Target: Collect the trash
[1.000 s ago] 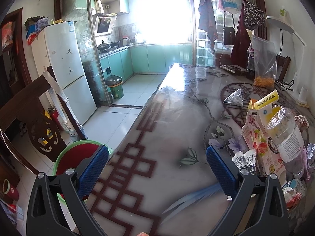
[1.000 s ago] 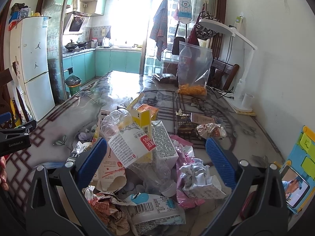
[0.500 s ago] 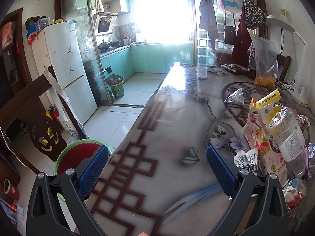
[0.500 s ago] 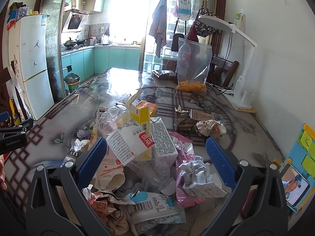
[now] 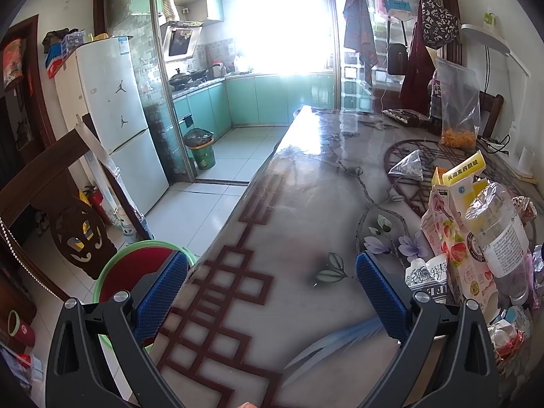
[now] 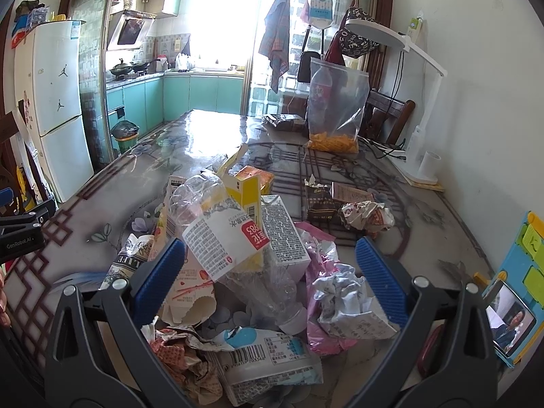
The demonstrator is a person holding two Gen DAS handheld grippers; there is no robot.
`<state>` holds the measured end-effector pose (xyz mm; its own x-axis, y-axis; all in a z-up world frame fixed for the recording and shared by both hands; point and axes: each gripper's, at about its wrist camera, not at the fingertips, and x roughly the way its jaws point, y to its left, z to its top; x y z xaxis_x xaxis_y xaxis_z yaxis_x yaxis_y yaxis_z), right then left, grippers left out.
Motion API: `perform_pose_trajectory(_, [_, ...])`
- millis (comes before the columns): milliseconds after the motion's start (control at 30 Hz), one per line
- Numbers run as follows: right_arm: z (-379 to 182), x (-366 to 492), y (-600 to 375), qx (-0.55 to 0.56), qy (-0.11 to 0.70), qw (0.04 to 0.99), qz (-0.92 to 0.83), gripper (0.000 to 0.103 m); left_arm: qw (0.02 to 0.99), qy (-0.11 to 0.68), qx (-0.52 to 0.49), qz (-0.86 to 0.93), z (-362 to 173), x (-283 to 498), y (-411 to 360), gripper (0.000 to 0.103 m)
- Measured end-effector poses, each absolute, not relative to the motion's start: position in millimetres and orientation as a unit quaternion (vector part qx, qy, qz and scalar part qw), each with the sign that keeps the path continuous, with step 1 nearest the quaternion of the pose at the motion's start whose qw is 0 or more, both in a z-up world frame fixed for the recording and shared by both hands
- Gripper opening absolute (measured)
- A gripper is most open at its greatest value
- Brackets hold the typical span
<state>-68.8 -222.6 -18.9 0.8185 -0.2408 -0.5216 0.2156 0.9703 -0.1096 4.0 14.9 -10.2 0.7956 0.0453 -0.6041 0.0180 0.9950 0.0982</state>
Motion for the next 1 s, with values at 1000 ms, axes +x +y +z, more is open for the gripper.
perform_pose_trajectory(1000, [-5.4, -76.5, -237.0, -0.018, 0.256, 0.956, -0.146, 0.099, 0.945, 0.301, 0.053, -0.114, -13.4, -3.1, -9.2, 0.095])
